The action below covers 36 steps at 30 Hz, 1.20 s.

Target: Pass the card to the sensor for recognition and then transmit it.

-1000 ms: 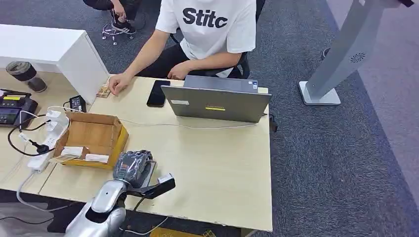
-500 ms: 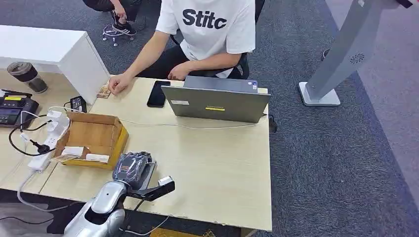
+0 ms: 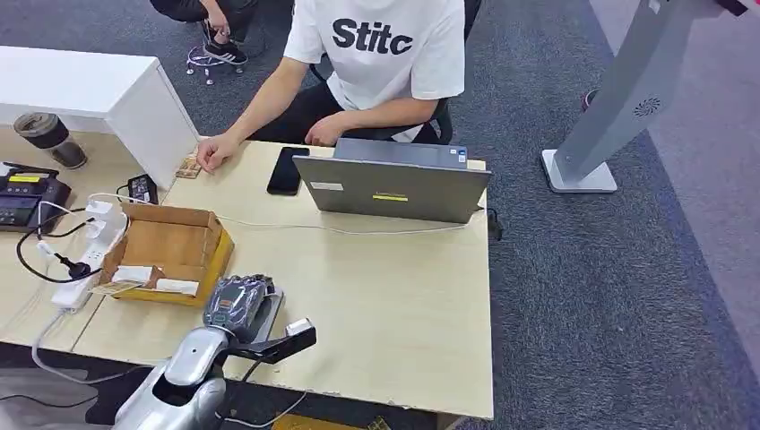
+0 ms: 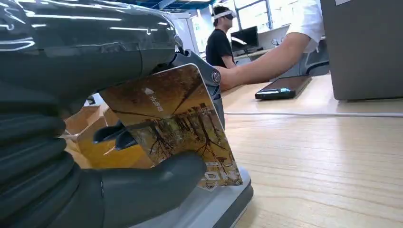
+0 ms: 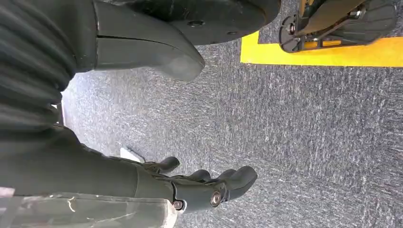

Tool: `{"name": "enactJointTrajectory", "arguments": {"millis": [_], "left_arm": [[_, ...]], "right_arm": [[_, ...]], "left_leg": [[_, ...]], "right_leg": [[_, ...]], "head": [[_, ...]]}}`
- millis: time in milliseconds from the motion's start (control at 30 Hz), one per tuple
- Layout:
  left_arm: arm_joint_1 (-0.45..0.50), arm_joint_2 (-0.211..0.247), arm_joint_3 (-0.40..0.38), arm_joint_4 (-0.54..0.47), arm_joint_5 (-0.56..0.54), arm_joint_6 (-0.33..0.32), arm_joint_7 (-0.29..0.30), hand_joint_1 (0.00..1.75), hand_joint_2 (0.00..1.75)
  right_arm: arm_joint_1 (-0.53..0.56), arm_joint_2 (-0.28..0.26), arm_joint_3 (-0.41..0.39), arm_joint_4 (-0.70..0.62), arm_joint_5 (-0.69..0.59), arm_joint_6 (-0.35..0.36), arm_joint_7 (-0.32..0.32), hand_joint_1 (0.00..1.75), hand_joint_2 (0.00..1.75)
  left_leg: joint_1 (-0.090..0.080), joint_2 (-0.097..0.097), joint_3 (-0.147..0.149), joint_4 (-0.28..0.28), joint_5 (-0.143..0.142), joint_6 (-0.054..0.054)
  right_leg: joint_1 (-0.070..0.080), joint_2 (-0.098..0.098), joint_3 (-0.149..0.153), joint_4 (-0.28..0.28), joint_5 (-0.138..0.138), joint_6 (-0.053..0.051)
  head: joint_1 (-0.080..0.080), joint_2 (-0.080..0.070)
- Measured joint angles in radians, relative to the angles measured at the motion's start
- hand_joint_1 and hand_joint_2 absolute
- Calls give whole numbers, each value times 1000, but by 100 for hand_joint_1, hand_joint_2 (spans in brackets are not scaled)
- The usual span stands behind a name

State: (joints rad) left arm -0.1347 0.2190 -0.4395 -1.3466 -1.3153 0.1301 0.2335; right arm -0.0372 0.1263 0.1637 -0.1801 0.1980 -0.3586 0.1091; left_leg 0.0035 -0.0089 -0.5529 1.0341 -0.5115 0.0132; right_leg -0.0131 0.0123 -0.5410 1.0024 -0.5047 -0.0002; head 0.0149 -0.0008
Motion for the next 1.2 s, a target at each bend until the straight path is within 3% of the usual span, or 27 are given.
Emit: {"name": "enactJointTrajectory", "arguments": {"millis": [300,767,1200], "left_arm": [[-39,9,0,0,44,-15,-22,175,175],[-247,43,12,55,171,-58,-85,175,175],[-264,50,27,73,168,-18,-84,175,175]], "right_arm": [[-1,0,-1,0,5,2,-6,0,175],[-4,0,-6,0,40,18,-10,0,175],[-4,0,-6,0,43,19,-9,0,175]], "left_leg": [[0,0,0,0,0,0],[0,-1,-3,0,1,-1],[0,0,-3,0,1,-1]], "right_leg": [[0,0,-1,0,0,0],[0,0,-3,0,0,0],[0,0,-3,0,0,0]], "head": [[0,0],[0,0],[0,0]]}}
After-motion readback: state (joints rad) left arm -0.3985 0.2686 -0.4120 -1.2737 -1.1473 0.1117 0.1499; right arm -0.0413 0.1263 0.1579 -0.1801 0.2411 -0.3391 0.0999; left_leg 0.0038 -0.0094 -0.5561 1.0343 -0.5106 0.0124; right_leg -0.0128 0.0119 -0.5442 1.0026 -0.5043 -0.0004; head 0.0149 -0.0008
